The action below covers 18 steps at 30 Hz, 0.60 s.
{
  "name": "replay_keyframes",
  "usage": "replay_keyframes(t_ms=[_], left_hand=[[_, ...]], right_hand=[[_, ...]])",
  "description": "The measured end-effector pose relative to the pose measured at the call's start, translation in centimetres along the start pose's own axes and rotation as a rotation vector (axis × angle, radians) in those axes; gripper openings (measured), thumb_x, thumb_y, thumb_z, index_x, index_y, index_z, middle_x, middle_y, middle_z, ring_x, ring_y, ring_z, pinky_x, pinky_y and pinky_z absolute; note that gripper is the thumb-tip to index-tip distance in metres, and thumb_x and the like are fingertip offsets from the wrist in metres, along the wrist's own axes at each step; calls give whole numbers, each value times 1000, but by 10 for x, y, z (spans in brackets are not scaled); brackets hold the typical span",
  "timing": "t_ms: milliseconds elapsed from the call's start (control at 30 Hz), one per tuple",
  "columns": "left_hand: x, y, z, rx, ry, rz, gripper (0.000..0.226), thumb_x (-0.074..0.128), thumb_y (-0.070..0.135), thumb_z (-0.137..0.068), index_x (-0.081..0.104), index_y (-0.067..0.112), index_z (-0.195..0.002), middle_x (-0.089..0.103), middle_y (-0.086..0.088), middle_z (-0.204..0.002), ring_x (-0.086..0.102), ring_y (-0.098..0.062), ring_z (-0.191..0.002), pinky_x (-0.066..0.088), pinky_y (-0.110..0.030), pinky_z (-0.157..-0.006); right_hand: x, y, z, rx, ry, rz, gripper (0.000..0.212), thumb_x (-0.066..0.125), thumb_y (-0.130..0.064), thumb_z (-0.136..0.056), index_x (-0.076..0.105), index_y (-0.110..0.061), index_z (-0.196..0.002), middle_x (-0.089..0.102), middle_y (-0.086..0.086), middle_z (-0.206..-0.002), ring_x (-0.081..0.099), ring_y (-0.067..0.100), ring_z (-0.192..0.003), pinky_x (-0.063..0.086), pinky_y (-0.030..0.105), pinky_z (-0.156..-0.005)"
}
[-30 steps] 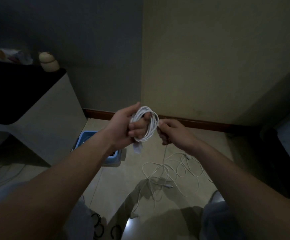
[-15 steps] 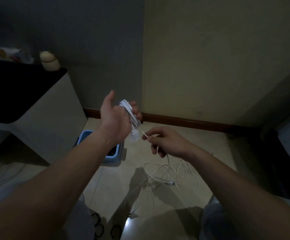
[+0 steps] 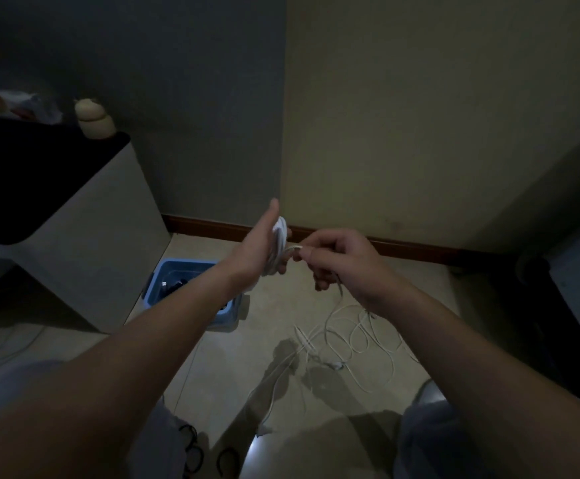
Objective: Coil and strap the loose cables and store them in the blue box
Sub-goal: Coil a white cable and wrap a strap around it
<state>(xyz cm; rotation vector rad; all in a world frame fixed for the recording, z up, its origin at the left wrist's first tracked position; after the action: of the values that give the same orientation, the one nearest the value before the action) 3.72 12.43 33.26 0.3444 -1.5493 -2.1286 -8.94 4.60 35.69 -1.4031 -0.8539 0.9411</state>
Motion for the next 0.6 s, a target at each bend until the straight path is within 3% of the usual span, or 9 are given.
replay_keyframes(t_ms=[67, 100, 233, 367, 500, 600], left_hand=[[6, -2, 3, 1, -130, -63, 72, 15, 70, -96, 53, 10, -83, 48, -7, -62, 42, -19, -55, 33, -33, -58], [8, -1, 4, 6, -182, -97, 72, 14, 71, -95, 51, 11, -81, 46, -5, -61, 40, -18, -54, 32, -32, -56], [11, 0, 9, 5, -298, -124, 72, 16, 67, -95, 52, 4, -99, 44, 0, -56, 35, -13, -48, 28, -28, -49], [18, 7, 14, 31, -311, -131, 54, 18, 44, -105, 50, 3, -92, 39, 6, -46, 25, -7, -39, 20, -21, -40], [22, 10, 19, 42, -277, -202, 47, 27, 38, -105, 54, 9, -79, 24, 3, -46, 18, -9, -38, 16, -20, -39], [21, 15, 20, 57, -242, -160, 44, 29, 31, -106, 53, 7, -78, 22, 0, -47, 16, -10, -38, 14, -20, -39]], right_hand=[[-9, 0, -2, -36, 78, 72, 14, 68, -15, -93, 75, -6, -84, 54, -5, -53, 48, 9, -46, 44, 22, -46], [-13, 0, -3, -40, 126, 107, 13, 69, -15, -93, 75, -8, -83, 56, -7, -53, 50, 8, -47, 44, 21, -46], [-28, -1, -8, -69, 300, 201, 16, 79, -18, -85, 70, -19, -71, 56, -11, -50, 51, 1, -49, 40, 17, -48], [-31, -2, -11, -116, 317, 237, 17, 78, -15, -85, 70, -16, -71, 54, -11, -49, 50, -1, -48, 39, 12, -50], [-30, -1, -12, -127, 311, 266, 15, 74, -15, -89, 69, -15, -74, 57, -4, -57, 51, 0, -52, 41, 13, -54], [-34, 2, -13, -111, 310, 269, 21, 69, -17, -93, 67, -19, -73, 57, -9, -54, 48, -3, -50, 38, 12, -53]])
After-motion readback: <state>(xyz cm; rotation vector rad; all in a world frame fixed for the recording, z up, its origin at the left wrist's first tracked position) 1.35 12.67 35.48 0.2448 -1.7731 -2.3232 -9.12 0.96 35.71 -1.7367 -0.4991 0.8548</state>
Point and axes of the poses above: each hand's wrist, its own z-axis away from the middle knuckle, its own x-axis out of the palm, y = z × x, the point moved 4 cm from there along -z, towards the middle knuckle
